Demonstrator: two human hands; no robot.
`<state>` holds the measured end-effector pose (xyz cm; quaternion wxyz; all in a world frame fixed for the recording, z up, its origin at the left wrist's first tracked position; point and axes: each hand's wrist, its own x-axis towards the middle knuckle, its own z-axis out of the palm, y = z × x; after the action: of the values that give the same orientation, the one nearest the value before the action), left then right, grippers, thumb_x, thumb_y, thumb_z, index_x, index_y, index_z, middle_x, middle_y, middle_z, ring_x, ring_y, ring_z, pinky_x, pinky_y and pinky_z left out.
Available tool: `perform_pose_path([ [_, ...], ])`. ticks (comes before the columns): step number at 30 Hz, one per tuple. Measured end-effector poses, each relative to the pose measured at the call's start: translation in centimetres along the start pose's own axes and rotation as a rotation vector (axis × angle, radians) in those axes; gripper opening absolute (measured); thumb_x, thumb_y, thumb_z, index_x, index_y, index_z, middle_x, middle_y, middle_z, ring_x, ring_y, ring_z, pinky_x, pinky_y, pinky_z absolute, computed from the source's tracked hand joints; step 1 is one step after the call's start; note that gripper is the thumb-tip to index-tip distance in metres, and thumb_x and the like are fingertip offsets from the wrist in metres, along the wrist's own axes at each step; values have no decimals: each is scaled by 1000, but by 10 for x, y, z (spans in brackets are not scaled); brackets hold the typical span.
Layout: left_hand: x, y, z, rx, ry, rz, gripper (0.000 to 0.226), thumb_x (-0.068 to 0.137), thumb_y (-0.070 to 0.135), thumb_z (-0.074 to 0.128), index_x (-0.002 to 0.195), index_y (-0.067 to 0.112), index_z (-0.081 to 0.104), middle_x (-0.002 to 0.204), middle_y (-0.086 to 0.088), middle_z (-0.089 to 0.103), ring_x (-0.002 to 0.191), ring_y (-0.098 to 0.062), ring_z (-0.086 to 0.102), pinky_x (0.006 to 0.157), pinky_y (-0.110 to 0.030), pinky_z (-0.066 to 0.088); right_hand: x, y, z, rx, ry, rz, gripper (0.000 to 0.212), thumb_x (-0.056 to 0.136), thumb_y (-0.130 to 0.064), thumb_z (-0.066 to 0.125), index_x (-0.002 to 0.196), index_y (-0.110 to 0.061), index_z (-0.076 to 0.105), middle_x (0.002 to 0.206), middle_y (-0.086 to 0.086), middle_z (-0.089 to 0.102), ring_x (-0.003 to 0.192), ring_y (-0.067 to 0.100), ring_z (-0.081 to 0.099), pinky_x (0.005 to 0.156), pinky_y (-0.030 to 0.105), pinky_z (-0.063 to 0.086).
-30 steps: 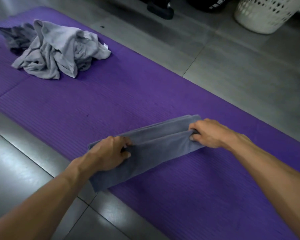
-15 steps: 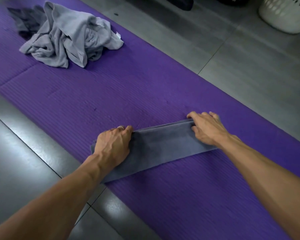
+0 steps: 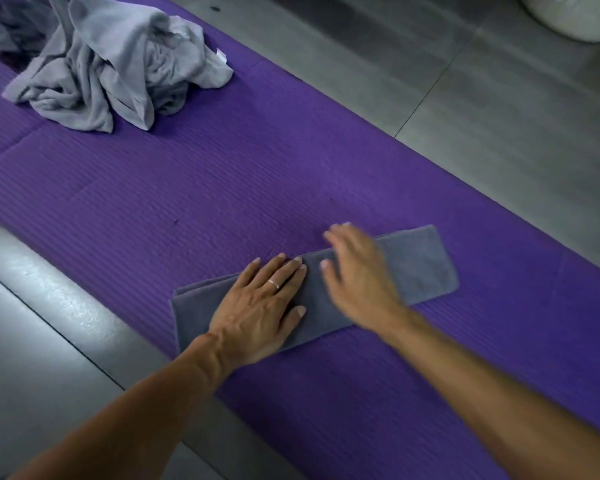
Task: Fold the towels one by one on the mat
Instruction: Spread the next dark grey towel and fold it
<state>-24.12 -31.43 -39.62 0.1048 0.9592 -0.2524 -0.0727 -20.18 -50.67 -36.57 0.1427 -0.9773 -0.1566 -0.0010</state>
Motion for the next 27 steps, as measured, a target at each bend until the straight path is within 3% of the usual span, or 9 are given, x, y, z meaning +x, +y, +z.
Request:
perform_pose_path([
  [2, -1, -6, 3, 22, -44, 24, 65, 96, 51, 29, 148, 14, 34, 153, -3, 37, 142, -24, 31, 117, -46, 24, -20, -11, 22, 14, -144, -82, 57, 96, -42, 34, 146, -14, 40, 153, 6, 37, 144, 22, 27, 117, 44, 22],
  [5, 0, -7, 3, 26, -43, 37, 69, 95, 56, 28, 150, 15, 30, 155, -2, 34, 143, -23, 29, 118, -42, 17, -23, 47, 12, -249, -279, -147, 66, 97, -58, 18, 153, -25, 22, 161, 0, 20, 149, 18, 15, 119, 44, 13],
  [9, -1, -5, 4, 20, -14, 14, 69, 95, 55, 30, 152, 16, 27, 156, -1, 31, 144, -22, 26, 118, -41, 13, -16, 136, -29, -404, -325, 152, 80, 89, -67, -8, 155, -24, 6, 163, 0, 5, 150, 18, 1, 119, 46, 0],
  [11, -1, -4, 3, 20, -12, 19, 70, 94, 55, 32, 151, 15, 28, 156, -2, 30, 144, -23, 26, 118, -43, 18, -11, 128, -34, -473, -290, 218, 76, 92, -59, 0, 155, -18, 12, 163, 5, 5, 150, 22, -2, 118, 48, -5],
  [14, -1, -4, 4, 20, -31, 24, 70, 94, 55, 33, 151, 14, 28, 157, -3, 29, 144, -23, 27, 117, -45, 22, -19, 70, -16, -302, -227, -21, 63, 97, -48, 22, 149, -13, 33, 159, 9, 24, 148, 25, 18, 119, 49, 8],
  [16, 0, -4, 2, 25, -30, 27, 71, 93, 55, 32, 151, 13, 29, 156, -4, 30, 143, -24, 28, 116, -46, 24, -31, 51, -1, -221, -313, -160, 62, 98, -51, 21, 152, -20, 26, 162, 3, 16, 149, 20, 13, 120, 46, 11],
  [22, 2, -7, -5, 46, -143, 104, 83, 90, 64, 19, 154, 13, 7, 162, -6, 6, 149, -26, 6, 120, -47, 10, -18, 73, -10, -264, -374, 291, 69, 95, -61, 7, 155, -28, -4, 163, -6, -9, 149, 14, -10, 120, 46, -2],
  [24, -4, -23, -7, 81, -166, 252, 86, 90, 68, 20, 154, 13, 5, 162, -9, 1, 149, -27, -3, 120, -48, 8, -11, 56, -6, -236, -376, 401, 64, 100, -51, 14, 155, -22, -4, 163, -2, -11, 149, 18, -11, 120, 49, -1],
  [27, -26, -65, -17, 197, -192, 515, 92, 87, 73, 32, 154, 13, 14, 161, -11, 12, 149, -27, 5, 116, -48, 10, -13, 5, 3, -174, -298, 511, 62, 102, -39, 23, 155, -14, 3, 163, 5, -6, 149, 28, -4, 119, 53, 8],
])
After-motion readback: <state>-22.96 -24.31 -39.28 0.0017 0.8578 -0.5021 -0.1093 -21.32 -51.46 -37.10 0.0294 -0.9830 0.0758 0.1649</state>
